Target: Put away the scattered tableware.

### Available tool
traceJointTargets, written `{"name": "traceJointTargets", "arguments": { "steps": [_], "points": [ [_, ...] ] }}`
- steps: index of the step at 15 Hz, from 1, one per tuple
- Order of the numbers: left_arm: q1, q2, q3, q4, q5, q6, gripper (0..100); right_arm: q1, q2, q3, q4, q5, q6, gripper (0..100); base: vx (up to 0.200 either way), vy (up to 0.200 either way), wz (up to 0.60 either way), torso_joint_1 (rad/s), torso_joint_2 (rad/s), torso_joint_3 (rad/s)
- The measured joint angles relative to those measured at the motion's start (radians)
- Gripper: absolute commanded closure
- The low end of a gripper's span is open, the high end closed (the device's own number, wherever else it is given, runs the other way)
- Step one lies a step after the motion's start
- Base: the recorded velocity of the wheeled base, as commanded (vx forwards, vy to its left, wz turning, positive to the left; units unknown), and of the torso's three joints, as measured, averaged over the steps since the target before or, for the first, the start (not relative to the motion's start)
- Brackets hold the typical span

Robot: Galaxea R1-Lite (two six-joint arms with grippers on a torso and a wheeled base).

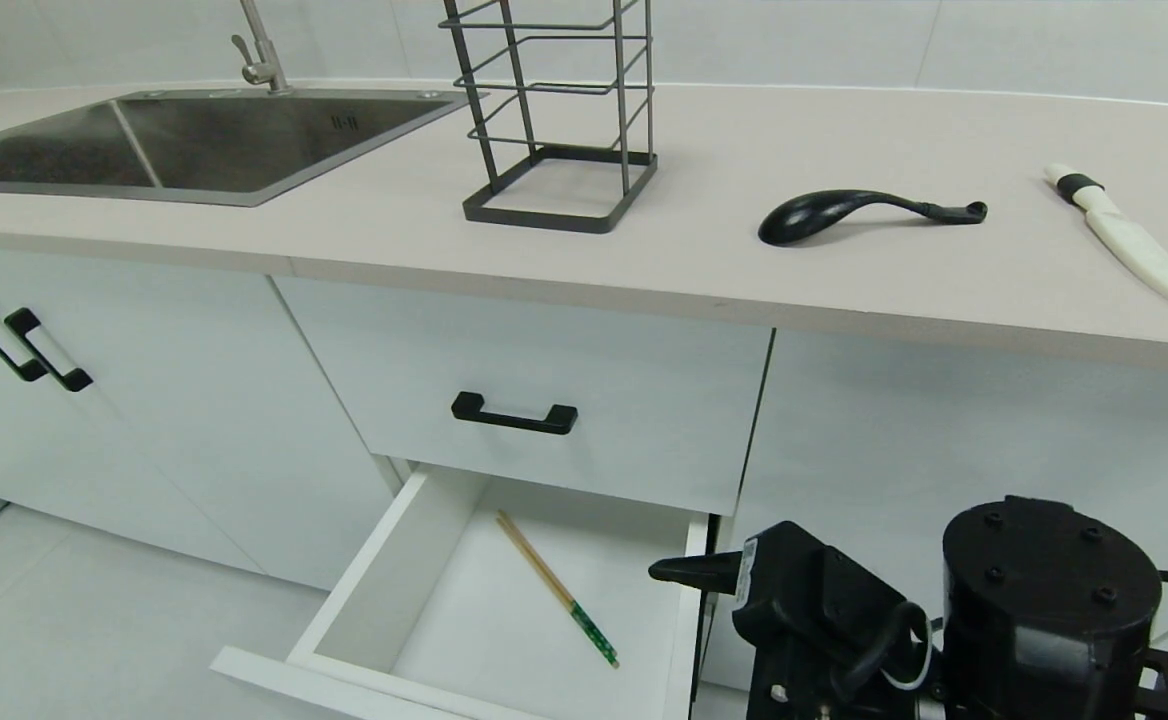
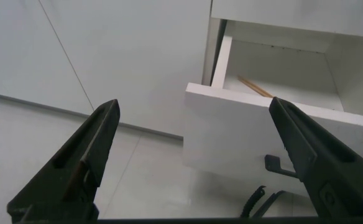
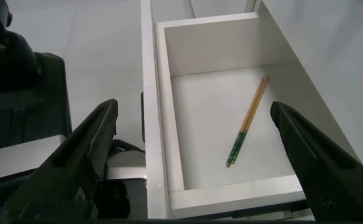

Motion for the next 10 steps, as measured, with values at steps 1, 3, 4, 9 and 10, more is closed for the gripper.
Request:
{"name": "traceJointTargets", "arguments": {
  "steps": [1, 3, 4, 9, 10],
  "points": [
    [0.000, 0.000, 0.000, 0.000, 0.000, 0.000, 0, 0.008, -0.003, -0.017, 0.020, 0.000, 0.000, 0, 0.000, 0.000, 0.00, 0.203, -0.08, -0.027],
    [0.000, 0.000, 0.000, 0.001, 0.000, 0.000, 0, 0.018, -0.008, -0.054, 0.088, 0.000, 0.000, 0, 0.000, 0.000, 0.00, 0.246, -0.06, -0.146],
    [0.000, 0.000, 0.000, 0.001, 0.000, 0.000, 0, 0.022, -0.011, -0.073, 0.118, -0.001, 0.000, 0, 0.000, 0.000, 0.00, 0.256, -0.24, -0.203],
    [0.000, 0.000, 0.000, 0.001, 0.000, 0.000, 0, 0.049, -0.027, -0.161, 0.258, -0.001, 0.000, 0, 0.000, 0.000, 0.00, 0.204, -0.59, -0.209],
    [0.000, 0.000, 0.000, 0.001, 0.000, 0.000, 0, 0.048, -0.030, -0.179, 0.285, -0.004, 0.000, 0, 0.000, 0.000, 0.00, 0.246, -0.47, -0.217]
  ]
}}
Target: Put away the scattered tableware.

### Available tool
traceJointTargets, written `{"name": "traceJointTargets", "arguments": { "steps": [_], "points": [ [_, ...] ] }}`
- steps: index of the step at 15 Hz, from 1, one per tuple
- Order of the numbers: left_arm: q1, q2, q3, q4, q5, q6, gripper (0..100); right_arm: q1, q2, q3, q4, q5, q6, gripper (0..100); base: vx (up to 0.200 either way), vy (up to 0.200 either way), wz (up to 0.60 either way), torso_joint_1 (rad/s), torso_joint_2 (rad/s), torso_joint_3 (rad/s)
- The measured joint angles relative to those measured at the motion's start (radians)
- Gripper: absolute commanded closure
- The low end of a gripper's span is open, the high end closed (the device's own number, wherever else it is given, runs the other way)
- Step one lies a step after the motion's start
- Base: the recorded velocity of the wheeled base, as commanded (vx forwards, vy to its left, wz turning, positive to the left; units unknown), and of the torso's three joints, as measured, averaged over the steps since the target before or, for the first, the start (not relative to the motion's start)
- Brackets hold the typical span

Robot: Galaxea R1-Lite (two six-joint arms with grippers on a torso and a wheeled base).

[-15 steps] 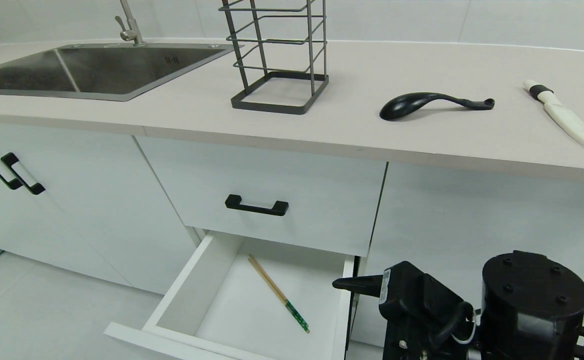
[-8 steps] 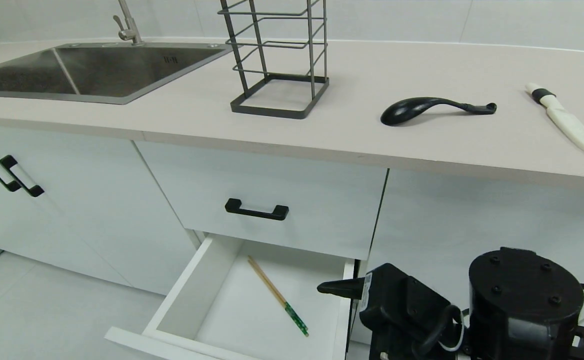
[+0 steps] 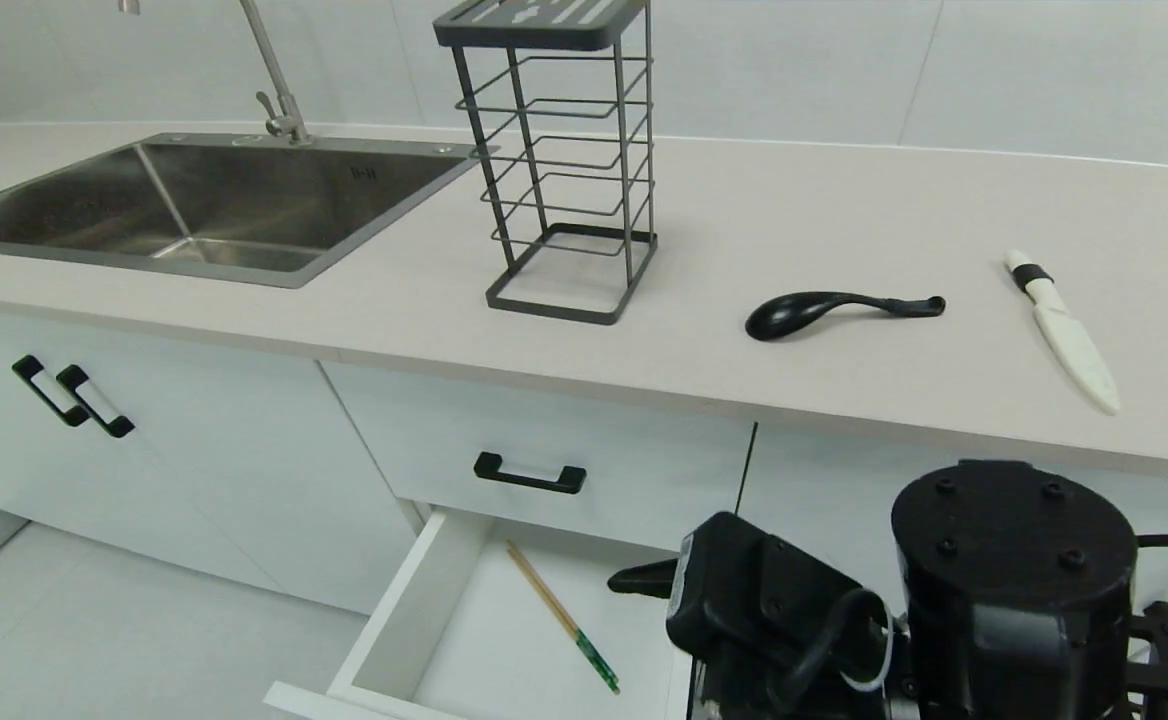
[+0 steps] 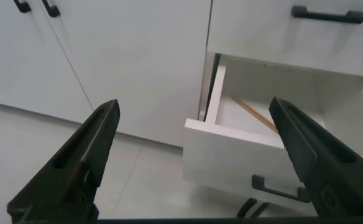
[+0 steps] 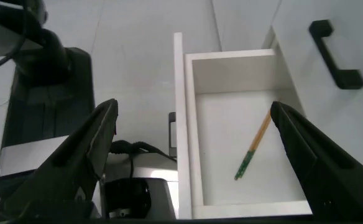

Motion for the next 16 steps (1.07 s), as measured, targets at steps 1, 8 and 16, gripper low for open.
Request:
{"name": "traceJointTargets", "arguments": {
  "steps": [1, 8, 16],
  "points": [
    [0.000, 0.000, 0.000, 0.000, 0.000, 0.000, 0, 0.001, -0.003, -0.013, 0.017, -0.003, 0.000, 0, 0.000, 0.000, 0.00, 0.242, -0.47, -0.227],
    [-0.001, 0.000, 0.000, 0.000, 0.000, 0.000, 0, 0.005, -0.006, -0.104, 0.156, -0.004, 0.000, 0, 0.000, 0.000, 0.00, 0.244, -0.49, -0.223],
    [-0.001, 0.000, 0.000, 0.000, 0.000, 0.000, 0, -0.002, 0.010, -0.180, 0.276, 0.003, -0.001, 0, 0.000, 0.000, 0.00, 0.294, -0.52, -0.251]
  ]
}}
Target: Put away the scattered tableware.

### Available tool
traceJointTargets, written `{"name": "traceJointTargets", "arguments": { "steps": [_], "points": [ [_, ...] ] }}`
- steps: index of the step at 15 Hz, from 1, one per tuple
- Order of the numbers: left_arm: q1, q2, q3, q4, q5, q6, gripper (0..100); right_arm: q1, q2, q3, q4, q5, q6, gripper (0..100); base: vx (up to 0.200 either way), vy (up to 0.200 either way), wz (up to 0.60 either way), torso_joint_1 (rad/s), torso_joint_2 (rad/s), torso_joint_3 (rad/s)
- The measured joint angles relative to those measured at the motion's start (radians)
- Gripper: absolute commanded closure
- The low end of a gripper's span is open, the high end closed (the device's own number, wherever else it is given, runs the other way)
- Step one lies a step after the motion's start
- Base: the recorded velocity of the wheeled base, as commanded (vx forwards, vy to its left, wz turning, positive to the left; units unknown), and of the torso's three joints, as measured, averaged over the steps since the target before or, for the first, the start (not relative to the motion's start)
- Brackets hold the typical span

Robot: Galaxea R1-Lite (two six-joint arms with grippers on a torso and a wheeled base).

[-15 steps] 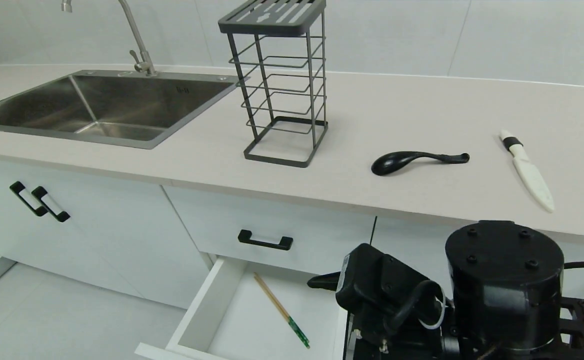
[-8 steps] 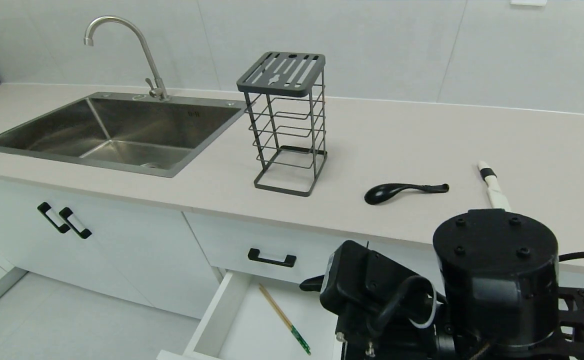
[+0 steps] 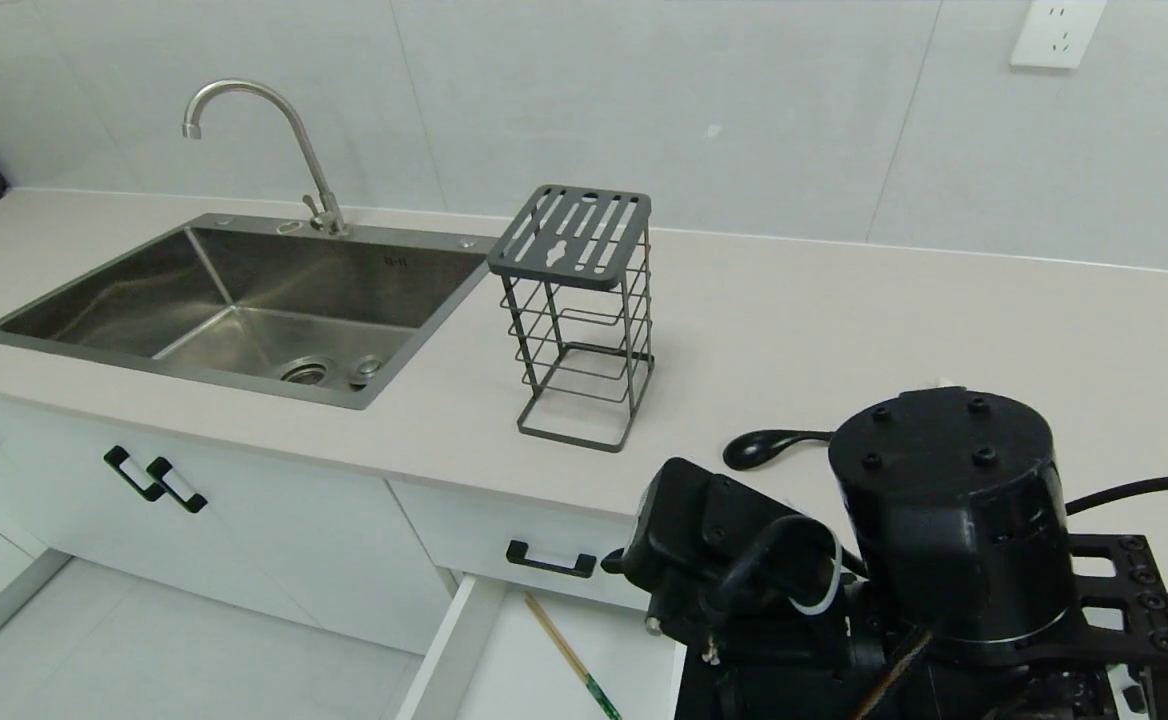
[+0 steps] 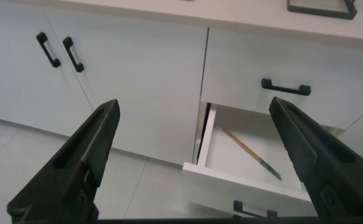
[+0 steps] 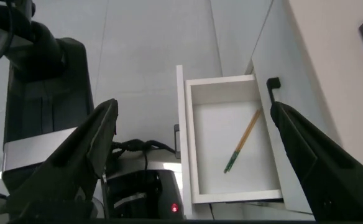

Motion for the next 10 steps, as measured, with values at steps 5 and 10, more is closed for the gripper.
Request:
{"name": "traceJointTargets", "arguments": {
  "steps": [5, 10],
  "points": [
    [0.001, 0.000, 0.000, -0.001, 0.000, 0.000, 0, -0.024, -0.005, -0.076, 0.263, 0.057, -0.014, 0, 0.000, 0.000, 0.00, 0.188, -0.36, -0.173],
    [0.001, 0.000, 0.000, -0.001, 0.000, 0.000, 0, -0.070, -0.001, -0.095, 0.286, 0.082, -0.067, 0, 0.000, 0.000, 0.00, 0.008, -0.01, -0.005]
  ]
}}
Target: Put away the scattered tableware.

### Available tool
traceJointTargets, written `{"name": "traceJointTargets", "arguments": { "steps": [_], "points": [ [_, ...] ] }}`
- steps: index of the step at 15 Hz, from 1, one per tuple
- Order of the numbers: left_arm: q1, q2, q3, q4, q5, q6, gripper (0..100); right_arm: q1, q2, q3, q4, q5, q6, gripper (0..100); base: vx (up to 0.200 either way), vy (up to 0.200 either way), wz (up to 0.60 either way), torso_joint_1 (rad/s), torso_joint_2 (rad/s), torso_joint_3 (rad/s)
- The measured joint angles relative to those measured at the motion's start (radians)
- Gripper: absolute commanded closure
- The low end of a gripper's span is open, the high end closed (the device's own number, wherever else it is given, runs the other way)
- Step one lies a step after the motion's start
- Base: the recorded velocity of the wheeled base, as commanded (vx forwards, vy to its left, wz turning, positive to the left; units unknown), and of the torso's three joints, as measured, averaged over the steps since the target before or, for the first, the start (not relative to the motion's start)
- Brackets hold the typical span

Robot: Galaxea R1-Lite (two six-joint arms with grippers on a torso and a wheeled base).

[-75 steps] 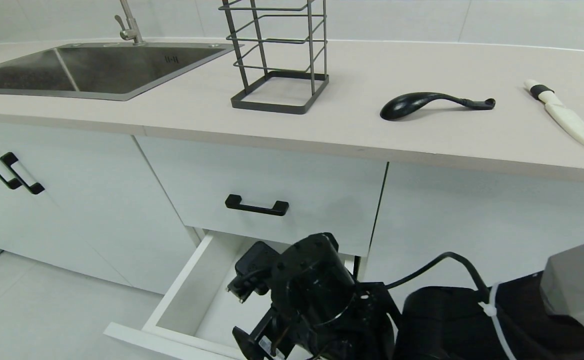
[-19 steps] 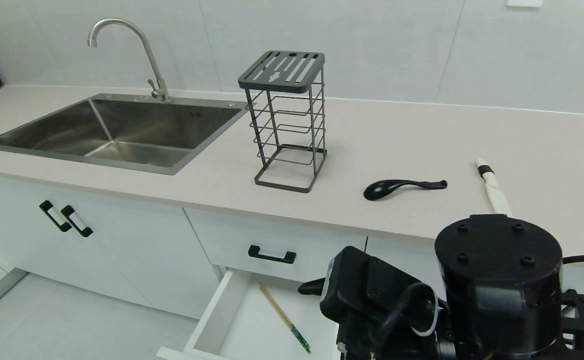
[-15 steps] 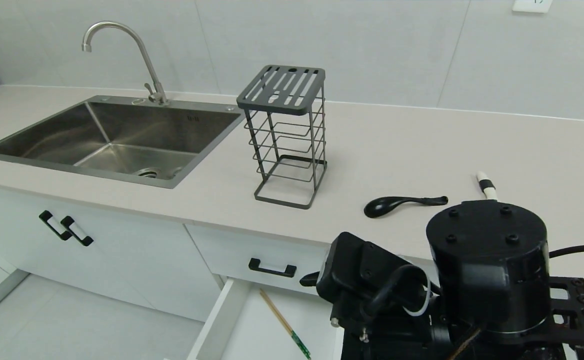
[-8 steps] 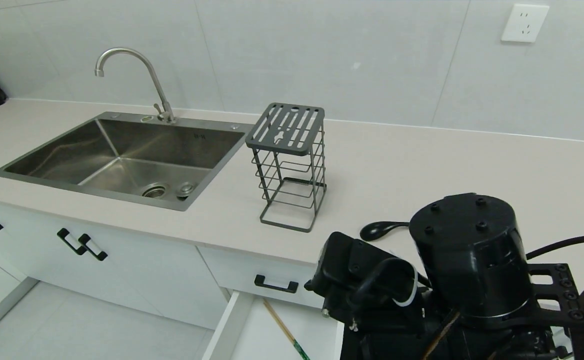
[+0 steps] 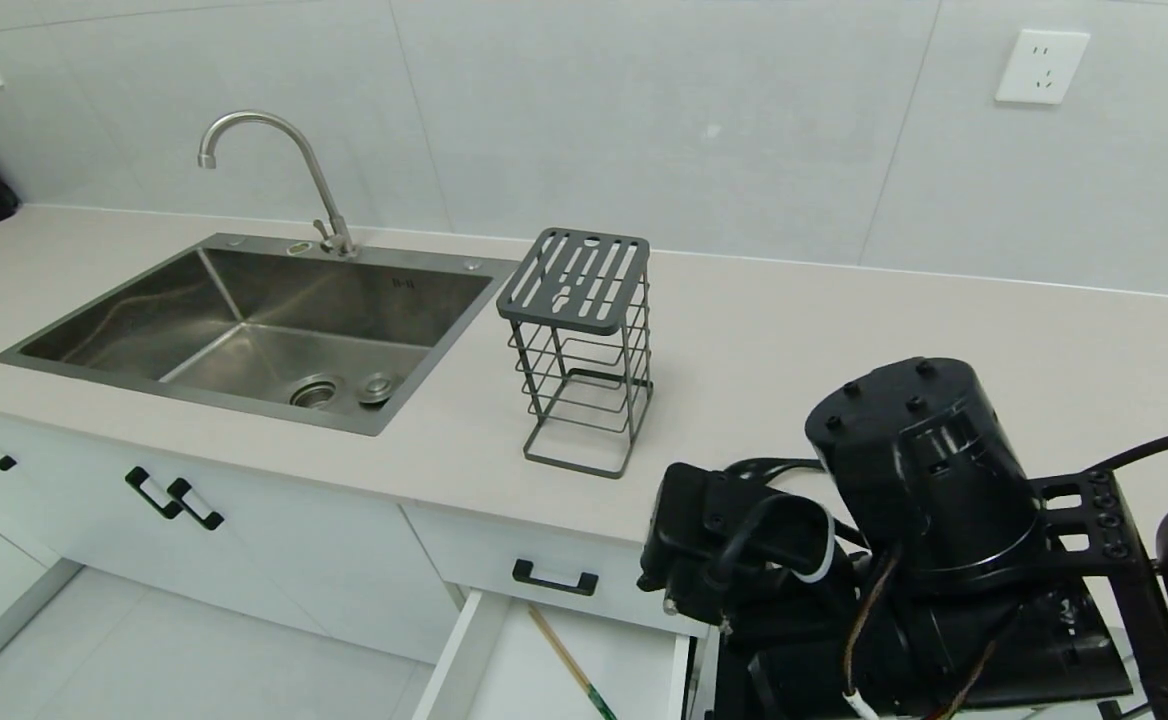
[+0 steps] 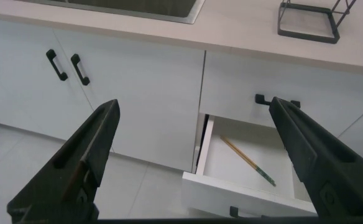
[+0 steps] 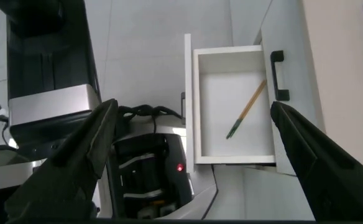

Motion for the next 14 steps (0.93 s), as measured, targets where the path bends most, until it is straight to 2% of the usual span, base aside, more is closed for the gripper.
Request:
{"name": "traceJointTargets", "arguments": {
  "steps": [2, 5, 8, 11, 14],
  "points": [
    [0.000, 0.000, 0.000, 0.000, 0.000, 0.000, 0, -0.032, -0.001, 0.011, -0.045, 0.002, 0.026, 0, 0.000, 0.000, 0.00, 0.000, 0.00, 0.000],
    [0.000, 0.000, 0.000, 0.000, 0.000, 0.000, 0, -0.153, 0.000, 0.037, -0.093, -0.038, 0.043, 0, 0.000, 0.000, 0.00, 0.000, 0.00, 0.000],
    [0.000, 0.000, 0.000, 0.000, 0.000, 0.000, 0, -0.276, 0.005, 0.170, -0.250, -0.067, 0.036, 0, 0.000, 0.000, 0.00, 0.000, 0.00, 0.000],
    [0.000, 0.000, 0.000, 0.000, 0.000, 0.000, 0, -0.384, -0.015, 0.227, -0.282, -0.044, 0.036, 0, 0.000, 0.000, 0.00, 0.000, 0.00, 0.000],
    [0.000, 0.000, 0.000, 0.000, 0.000, 0.000, 0, -0.453, -0.051, 0.294, -0.325, -0.049, 0.024, 0, 0.000, 0.000, 0.00, 0.000, 0.00, 0.000]
  ]
}}
